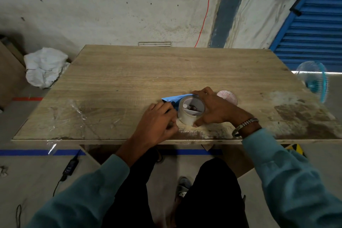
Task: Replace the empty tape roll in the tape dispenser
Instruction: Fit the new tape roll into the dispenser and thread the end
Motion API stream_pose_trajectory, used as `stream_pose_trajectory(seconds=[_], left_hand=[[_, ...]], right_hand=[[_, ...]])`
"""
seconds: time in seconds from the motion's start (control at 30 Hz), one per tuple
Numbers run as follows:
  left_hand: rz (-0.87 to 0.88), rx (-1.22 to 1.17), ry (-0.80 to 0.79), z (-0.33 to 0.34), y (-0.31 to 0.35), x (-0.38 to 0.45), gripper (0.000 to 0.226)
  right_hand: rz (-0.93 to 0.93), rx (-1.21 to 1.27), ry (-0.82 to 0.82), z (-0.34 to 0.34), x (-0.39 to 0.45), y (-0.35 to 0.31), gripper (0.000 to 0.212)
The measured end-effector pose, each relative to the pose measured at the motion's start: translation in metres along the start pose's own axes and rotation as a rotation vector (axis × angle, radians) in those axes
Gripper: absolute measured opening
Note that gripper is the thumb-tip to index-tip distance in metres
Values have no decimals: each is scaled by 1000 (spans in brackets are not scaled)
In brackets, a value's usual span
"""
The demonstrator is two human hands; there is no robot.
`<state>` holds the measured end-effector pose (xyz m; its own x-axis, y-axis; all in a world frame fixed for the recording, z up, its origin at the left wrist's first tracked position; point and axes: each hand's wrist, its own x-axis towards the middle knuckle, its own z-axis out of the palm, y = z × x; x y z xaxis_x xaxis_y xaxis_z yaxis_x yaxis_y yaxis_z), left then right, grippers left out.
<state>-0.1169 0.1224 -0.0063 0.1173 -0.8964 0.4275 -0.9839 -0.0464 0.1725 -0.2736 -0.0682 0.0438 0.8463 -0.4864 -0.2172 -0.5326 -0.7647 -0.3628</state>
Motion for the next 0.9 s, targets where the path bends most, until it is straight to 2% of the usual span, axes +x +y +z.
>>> stream_pose_trajectory(seconds=[0.13,0.27,0.33,0.47,0.57,0.63,0.73,0.8,0.9], left_hand=[[-211,-311,-37,4,3,-9,9],[-352,-549,-39,2,0,-8,31],[-325,-487,-20,4,-3,-6,33],[-288,-323,21,8,-10,-10,20],[-257,-354,42,12,-14,-15,14],[-272,-396,75,16,-17,-19,11],[-323,-452,102,19,-17,-19,7],[-327,-462,99,18,-15,-18,6],[-324,-458,89,16,-15,-18,6]], right_hand=[[-14,-52,23,6,1,-9,132],[-24,-40,48,12,2,-16,140],[-35,-84,75,16,1,-16,133],[-46,-118,143,25,-7,-18,120],[-31,-9,79,24,-8,-22,120],[-14,180,10,18,-9,-24,108],[5,520,-18,9,-11,-18,68],[-15,517,43,10,-6,-14,59],[-74,363,158,17,5,-8,47]])
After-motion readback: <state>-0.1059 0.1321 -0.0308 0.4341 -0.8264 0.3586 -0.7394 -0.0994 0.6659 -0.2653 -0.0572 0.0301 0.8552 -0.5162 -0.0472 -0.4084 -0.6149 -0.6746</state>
